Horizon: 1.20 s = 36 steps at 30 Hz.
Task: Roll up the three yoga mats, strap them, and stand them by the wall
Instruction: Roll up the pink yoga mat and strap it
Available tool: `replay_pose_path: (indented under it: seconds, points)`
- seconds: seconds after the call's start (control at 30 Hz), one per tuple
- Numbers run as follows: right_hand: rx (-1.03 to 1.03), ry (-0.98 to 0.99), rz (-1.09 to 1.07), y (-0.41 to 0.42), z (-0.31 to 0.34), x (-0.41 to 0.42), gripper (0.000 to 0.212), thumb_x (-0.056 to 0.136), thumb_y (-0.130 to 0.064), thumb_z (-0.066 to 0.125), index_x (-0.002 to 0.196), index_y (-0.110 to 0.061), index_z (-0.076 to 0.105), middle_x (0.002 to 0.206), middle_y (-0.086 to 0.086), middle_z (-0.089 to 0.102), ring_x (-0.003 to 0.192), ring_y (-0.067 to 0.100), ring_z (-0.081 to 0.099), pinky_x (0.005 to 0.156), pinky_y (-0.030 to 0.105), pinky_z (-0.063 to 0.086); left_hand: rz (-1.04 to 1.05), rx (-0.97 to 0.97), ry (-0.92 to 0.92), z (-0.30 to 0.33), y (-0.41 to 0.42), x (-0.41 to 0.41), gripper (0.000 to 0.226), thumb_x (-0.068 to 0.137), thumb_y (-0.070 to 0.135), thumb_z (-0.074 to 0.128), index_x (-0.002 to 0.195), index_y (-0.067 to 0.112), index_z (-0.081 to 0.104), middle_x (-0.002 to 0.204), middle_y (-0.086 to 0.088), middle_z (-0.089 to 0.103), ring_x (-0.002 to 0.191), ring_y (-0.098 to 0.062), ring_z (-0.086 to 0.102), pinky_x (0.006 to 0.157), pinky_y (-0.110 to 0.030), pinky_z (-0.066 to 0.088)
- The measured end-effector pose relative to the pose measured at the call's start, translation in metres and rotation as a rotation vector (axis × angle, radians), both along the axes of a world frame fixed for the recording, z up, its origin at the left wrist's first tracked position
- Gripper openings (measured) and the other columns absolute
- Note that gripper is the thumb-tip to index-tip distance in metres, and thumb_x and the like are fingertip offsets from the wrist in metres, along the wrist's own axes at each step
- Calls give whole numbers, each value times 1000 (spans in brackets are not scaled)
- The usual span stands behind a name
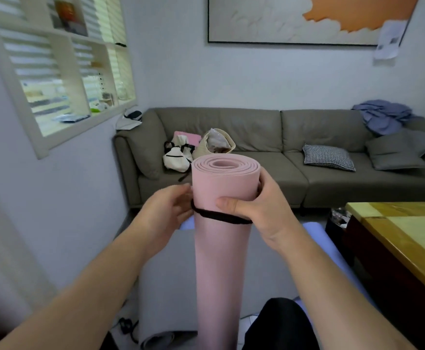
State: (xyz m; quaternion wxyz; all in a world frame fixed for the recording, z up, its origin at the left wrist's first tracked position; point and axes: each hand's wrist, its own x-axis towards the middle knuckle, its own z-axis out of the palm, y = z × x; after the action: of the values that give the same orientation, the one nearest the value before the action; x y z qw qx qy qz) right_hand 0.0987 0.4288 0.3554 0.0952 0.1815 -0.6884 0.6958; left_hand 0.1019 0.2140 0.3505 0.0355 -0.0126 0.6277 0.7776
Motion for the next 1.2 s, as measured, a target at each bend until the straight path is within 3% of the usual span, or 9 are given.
replay_pose_path:
  seconds: [0.13,0.23,0.4,0.67,0.77,0.83,0.93,1.13,1.2]
  points:
    - [-23,14,-10,-7,-7,4,88,57,-8,99,136,-16,61,131,0,74,124,20,68,106,52,55,4,-288,-98,-12,2,-3,49,94,50,60,103,5,75,95,-18,73,80,-24,66,84,-40,56]
    - [-56,33,4,-10,-8,5,88,56,-8,98,136,-14,62,130,3,74,123,24,69,106,54,55,-58,-412,-61,-8,-6,-5,22,95,25,54,76,15,57,72,-6,52,60,-19,47,65,-31,43]
    - [-98,58,44,-14,-8,7,80,60,-4,94,134,-11,65,128,5,75,121,26,70,101,48,57,-63,-473,20,-15,-15,-9,23,98,14,50,75,14,52,62,3,46,57,-17,42,62,-33,44]
    - [-243,78,-46,-10,13,3,82,54,-3,99,129,-11,68,125,7,77,118,28,72,97,46,59,40,-1194,-115,-102,-41,-9,27,103,26,53,79,13,51,80,-7,62,75,-27,61,59,-37,50]
    - [-311,70,-62,-3,24,-2,80,55,-11,99,129,-12,67,124,8,77,117,30,72,98,50,59,-78,-972,-87,-110,-47,9,26,92,33,78,106,21,59,112,4,69,101,-10,67,75,-21,54]
    - [-304,54,-86,-10,30,-4,77,58,-8,97,129,-11,67,122,8,78,113,29,74,93,47,61,-281,-813,29,-92,-27,22,88,72,43,95,141,32,40,138,22,51,126,9,50,91,-9,44]
    - [-354,-35,-123,-25,30,-2,79,54,-7,98,127,-8,67,117,7,79,106,27,76,83,39,62,-150,-684,163,-76,11,30,145,44,58,103,155,45,11,146,27,40,132,3,47,106,-29,47]
    - [-501,-205,86,-11,26,5,11,87,-16,72,96,-14,78,97,4,78,85,18,71,79,32,51,205,-610,234,-62,13,34,99,51,48,103,129,47,42,116,27,62,100,6,60,63,-8,46]
    - [-429,-341,-35,-12,19,4,19,100,-19,61,89,-13,76,87,7,77,79,22,72,76,34,52,221,-606,220,-56,10,34,97,51,50,102,129,44,45,114,25,63,97,7,60,59,-6,45]
